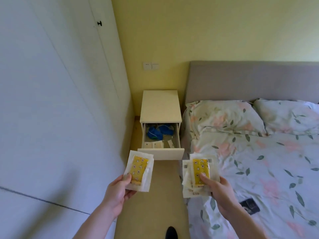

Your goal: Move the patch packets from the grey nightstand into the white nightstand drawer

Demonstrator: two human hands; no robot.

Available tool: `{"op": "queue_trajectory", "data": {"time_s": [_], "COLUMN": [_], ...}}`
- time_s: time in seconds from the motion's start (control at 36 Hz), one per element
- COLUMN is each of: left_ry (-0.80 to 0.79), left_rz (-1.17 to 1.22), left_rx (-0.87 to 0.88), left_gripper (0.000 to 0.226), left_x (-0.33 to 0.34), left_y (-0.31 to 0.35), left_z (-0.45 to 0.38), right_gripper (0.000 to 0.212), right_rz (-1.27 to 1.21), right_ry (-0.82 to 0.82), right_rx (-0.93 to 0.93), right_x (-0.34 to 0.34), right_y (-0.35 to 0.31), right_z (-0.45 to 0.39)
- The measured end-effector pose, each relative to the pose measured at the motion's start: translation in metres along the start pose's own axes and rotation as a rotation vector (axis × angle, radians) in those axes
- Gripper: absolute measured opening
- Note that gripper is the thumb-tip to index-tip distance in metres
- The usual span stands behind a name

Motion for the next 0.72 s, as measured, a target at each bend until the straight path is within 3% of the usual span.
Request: {"op": "queue_trajectory", "data": {"time_s": [0.44,0.72], "left_ry": [0.127,0.141], "left_rz": [0.044,-0.126], "left_rx": [-0.038,-0.134], "left_gripper": [0.014,0.013], "left_x": [0.054,0.063], "left_y": [0.106,0.156], "left_z": [-0.200,-0.357], "right_gripper": [0.020,0.022], "right_rz": [0.058,0.094], "right_ry": [-0.014,0.091], "right_rx": [0.094,0.191], "right_x": [0.076,0.133], "right_y": [-0.099,-0.142], "right_z": [-0.195,-0.300]}}
Point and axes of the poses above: each hand's wrist, its own z-axis away from the middle knuckle, its own x-axis out of the palm, y = z × x, the point moved 3 cm from there along -z, towards the middle knuckle, and after that the axes turned 4 degrees about z, right-handed, at the moved point
